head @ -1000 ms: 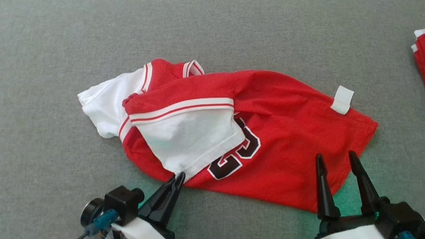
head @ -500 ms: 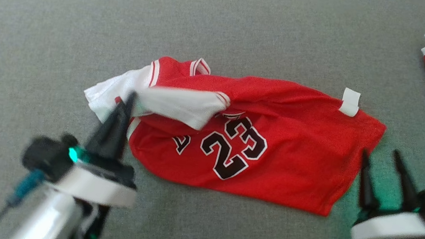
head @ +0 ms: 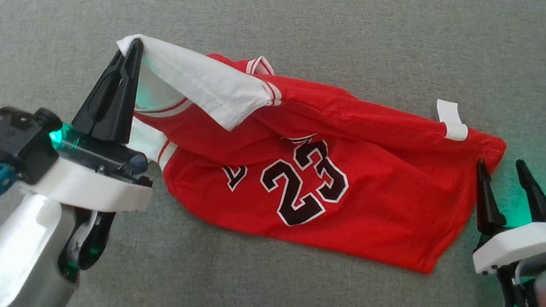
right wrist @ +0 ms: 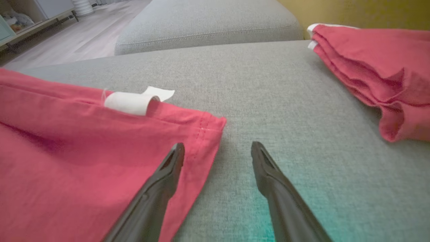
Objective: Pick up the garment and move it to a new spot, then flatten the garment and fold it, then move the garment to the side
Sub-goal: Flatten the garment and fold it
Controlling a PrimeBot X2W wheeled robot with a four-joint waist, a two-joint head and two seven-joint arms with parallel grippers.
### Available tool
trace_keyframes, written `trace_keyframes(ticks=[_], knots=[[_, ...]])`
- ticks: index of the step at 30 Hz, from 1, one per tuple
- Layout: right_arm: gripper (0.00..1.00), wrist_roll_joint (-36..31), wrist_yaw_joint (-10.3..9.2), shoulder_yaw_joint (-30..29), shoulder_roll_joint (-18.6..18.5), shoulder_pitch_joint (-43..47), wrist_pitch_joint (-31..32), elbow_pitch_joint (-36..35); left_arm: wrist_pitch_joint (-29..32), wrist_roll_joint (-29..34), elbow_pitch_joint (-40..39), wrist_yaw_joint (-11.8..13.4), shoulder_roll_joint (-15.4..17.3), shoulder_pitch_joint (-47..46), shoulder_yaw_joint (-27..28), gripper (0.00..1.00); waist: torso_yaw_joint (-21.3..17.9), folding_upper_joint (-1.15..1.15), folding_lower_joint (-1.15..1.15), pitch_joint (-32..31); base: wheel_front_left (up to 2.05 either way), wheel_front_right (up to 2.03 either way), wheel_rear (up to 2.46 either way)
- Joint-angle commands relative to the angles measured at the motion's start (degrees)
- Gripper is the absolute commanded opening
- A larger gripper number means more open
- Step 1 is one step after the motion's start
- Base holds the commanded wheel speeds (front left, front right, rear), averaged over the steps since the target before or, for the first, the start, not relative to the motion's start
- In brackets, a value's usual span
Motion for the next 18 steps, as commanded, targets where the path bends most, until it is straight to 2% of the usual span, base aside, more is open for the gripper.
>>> trace_keyframes(ticks=[1,14,15,17,18], knots=[[1.0,1.2,-0.04,1.9,-1.6,-1.4,-0.8,-0.8,-0.1,0.5,-1.8,0.4,1.7,-2.3,2.4,0.0,0.1,0.0,-0.01,0.0,0.0,0.0,0.0],[1.0,11.1,-0.04,10.7,-4.7,-4.6,-2.4,2.5,-0.1,0.8,-0.7,0.5,2.2,-2.0,1.4,0.0,1.3,0.0,-0.01,-0.6,0.0,0.0,0.0],[0.9,11.5,-0.04,11.2,-4.9,-4.8,-2.6,2.6,-0.1,0.8,-0.7,0.5,2.2,-2.0,1.3,0.0,1.3,0.0,-0.01,-0.6,0.0,0.0,0.0],[0.59,12.3,-0.04,12.1,-5.3,-5.0,-2.8,3.0,-0.1,0.8,-0.7,0.5,2.2,-1.9,1.2,0.0,1.3,0.0,-0.01,-0.8,0.0,0.0,0.0],[0.49,12.7,-0.04,12.5,-5.4,-5.1,-2.8,3.1,-0.1,0.7,-0.7,0.5,2.3,-1.8,1.2,0.0,1.3,0.0,-0.01,-0.8,0.0,0.0,0.0]])
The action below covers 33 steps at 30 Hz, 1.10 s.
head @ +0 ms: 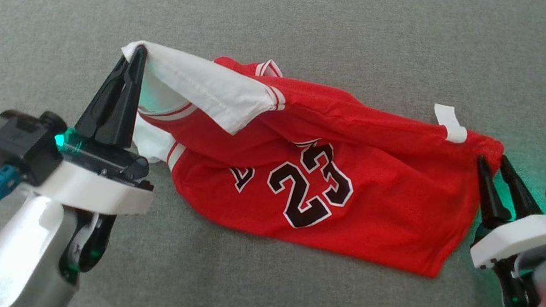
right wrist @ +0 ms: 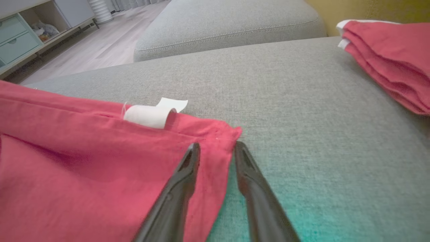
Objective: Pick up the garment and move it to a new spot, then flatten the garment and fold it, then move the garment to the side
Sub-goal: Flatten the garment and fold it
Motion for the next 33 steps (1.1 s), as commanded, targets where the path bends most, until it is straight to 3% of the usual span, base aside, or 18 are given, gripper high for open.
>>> trace_keyframes(ticks=[1,2,5,12,20,24,25,28,33], knots=[[0.45,0.8,-0.04,1.2,-1.6,-1.0,-1.1,-0.8,-0.1,0.6,-1.7,0.5,1.9,-1.8,2.0,0.0,0.0,0.0,0.0,-0.1,0.0,0.0,0.0],[0.29,1.1,-0.04,1.6,-1.8,-1.1,-1.1,-0.7,-0.1,0.5,-1.6,0.5,2.0,-1.8,1.9,0.0,0.0,0.0,0.0,-0.2,0.0,0.0,0.0],[0.0,1.7,-0.04,2.6,-2.3,-1.5,-1.3,-0.5,-0.2,0.4,-1.5,0.5,2.2,-1.7,1.9,0.0,-0.1,0.0,0.0,-0.4,0.0,0.0,0.0],[0.0,1.1,-0.04,2.6,-3.6,-2.2,-1.5,-2.1,-0.7,0.2,-1.5,0.7,2.6,-1.7,2.2,0.0,-0.3,0.0,0.0,-1.1,0.0,0.0,0.0],[0.0,-3.0,-0.04,-6.9,-5.3,-3.0,-1.6,-12.3,-2.1,-1.3,-5.9,-0.8,3.3,-6.5,4.5,0.0,-0.1,0.0,0.0,-1.8,0.0,0.0,0.0],[0.0,-6.5,-0.04,-11.2,-7.1,-6.5,-1.6,-19.9,0.8,-3.2,-8.5,-2.6,4.7,-16.4,6.9,0.0,-0.1,0.0,0.0,-1.6,0.0,0.0,0.0],[0.0,-7.9,-0.04,-11.7,-8.4,-10.2,-1.6,-22.1,2.7,-4.5,-7.6,-3.7,5.2,-23.3,8.1,0.0,-0.3,0.0,0.0,-0.8,0.0,0.0,0.0],[0.0,-10.6,-0.04,-10.0,-10.4,-18.3,0.3,-23.6,5.7,-5.6,-1.9,-4.8,5.6,-34.7,9.3,0.0,-0.6,0.0,0.0,1.6,0.0,0.0,0.0],[0.0,-13.4,-0.04,-5.6,-11.4,-35.6,4.5,-20.8,7.0,-1.2,10.6,-6.2,5.8,-54.0,7.4,0.0,-0.9,0.0,0.0,8.8,0.0,0.0,0.0]])
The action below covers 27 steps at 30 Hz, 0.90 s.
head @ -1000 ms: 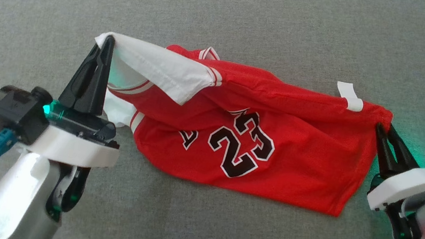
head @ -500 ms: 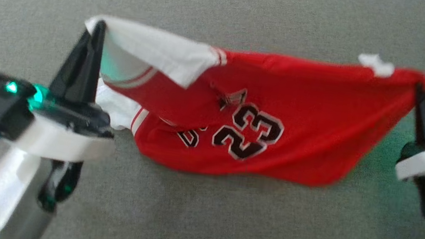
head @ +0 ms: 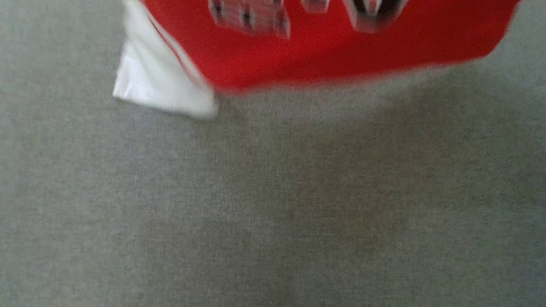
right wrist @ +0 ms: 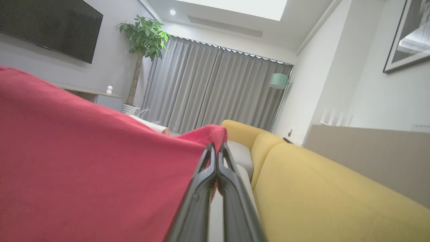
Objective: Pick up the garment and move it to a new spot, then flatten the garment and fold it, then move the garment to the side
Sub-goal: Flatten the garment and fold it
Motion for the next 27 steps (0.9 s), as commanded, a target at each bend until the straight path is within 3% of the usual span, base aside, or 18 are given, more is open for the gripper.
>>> trace_keyframes(ticks=[1,7,12,17,22,26,27], knots=[[0.0,-0.8,-0.04,1.0,-1.0,-5.1,0.5,0.6,-1.0,2.4,2.0,-0.3,2.7,-7.1,1.1,0.0,-0.2,0.0,0.0,5.6,0.0,0.0,0.0],[0.0,-6.3,-0.04,0.5,-0.6,-22.0,-3.0,9.1,-10.3,7.4,15.5,-0.6,-0.3,-24.8,0.0,0.0,0.5,0.0,0.0,11.3,0.0,0.0,0.0],[0.0,-8.7,-0.04,0.8,-0.6,-24.8,-5.1,13.4,-13.2,5.1,18.3,-3.0,-1.8,-25.7,-1.2,0.0,1.4,0.0,0.0,12.1,0.0,0.0,0.0],[0.0,-7.2,-0.04,2.1,-0.3,-18.5,-5.7,16.8,-13.6,1.3,14.7,-3.8,1.2,-14.4,-3.8,0.0,2.0,0.0,0.0,11.4,0.0,0.0,0.0],[0.0,-4.3,-0.04,1.3,-0.5,-8.1,-5.8,15.7,-13.8,-2.5,6.0,-3.9,4.1,3.9,-4.9,0.0,2.5,0.0,0.0,9.3,0.0,0.0,0.0],[0.0,-2.2,-0.04,-1.3,-0.5,3.9,-5.8,12.0,-13.9,-5.0,-2.3,-1.2,5.3,20.4,-3.6,0.0,2.4,0.0,0.0,6.2,0.0,0.0,0.0],[0.0,-2.2,-0.04,-1.3,-0.5,3.9,-5.8,12.0,-13.9,-5.0,-2.3,-1.2,5.3,20.4,-3.6,0.0,2.4,0.0,0.0,6.2,0.0,0.0,0.0]])
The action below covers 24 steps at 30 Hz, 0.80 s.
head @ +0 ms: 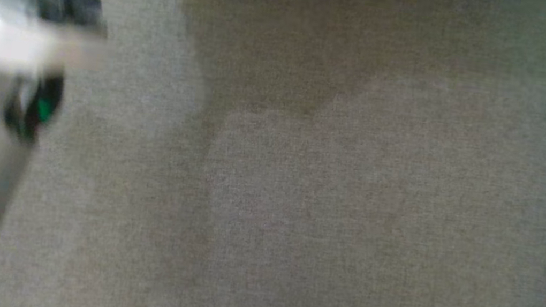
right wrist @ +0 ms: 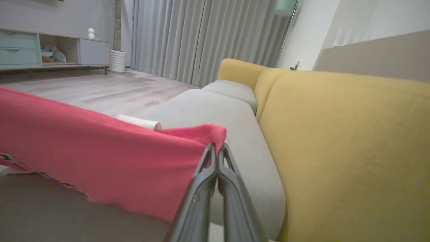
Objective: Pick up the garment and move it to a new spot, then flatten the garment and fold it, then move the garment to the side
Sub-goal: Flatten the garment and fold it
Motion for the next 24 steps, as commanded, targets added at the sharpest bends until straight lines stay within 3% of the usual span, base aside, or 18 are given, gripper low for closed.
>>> trace_keyframes(ticks=[1,6,13,19,24], knots=[[0.0,0.4,-0.04,-0.9,-0.7,2.3,-0.3,-1.9,-0.2,-0.6,-2.4,0.5,3.2,0.4,3.0,0.0,-0.2,0.0,0.01,-1.9,0.0,0.0,0.0],[0.0,0.8,-0.04,-6.6,0.6,18.4,-0.3,-7.8,0.0,-3.6,-11.1,4.7,4.3,20.9,2.9,0.0,-1.1,0.0,0.01,-6.3,0.0,0.0,0.0],[0.0,-1.7,-0.04,-14.2,5.0,40.3,-0.3,-16.6,-0.1,-8.3,-16.9,8.3,2.4,44.0,1.4,0.0,-1.9,0.0,0.01,-11.4,0.0,0.0,0.0],[0.0,-3.2,-0.04,-17.4,7.4,49.6,0.4,-20.9,0.9,-10.5,-18.6,8.5,1.9,50.6,-0.5,0.0,-2.3,0.0,0.01,-13.5,0.0,0.0,0.0],[0.0,-3.5,-0.04,-17.6,9.2,49.4,2.4,-22.3,1.6,-11.3,-18.0,8.4,1.0,47.0,0.1,0.0,-3.0,0.0,0.01,-13.3,0.0,0.0,0.0]])
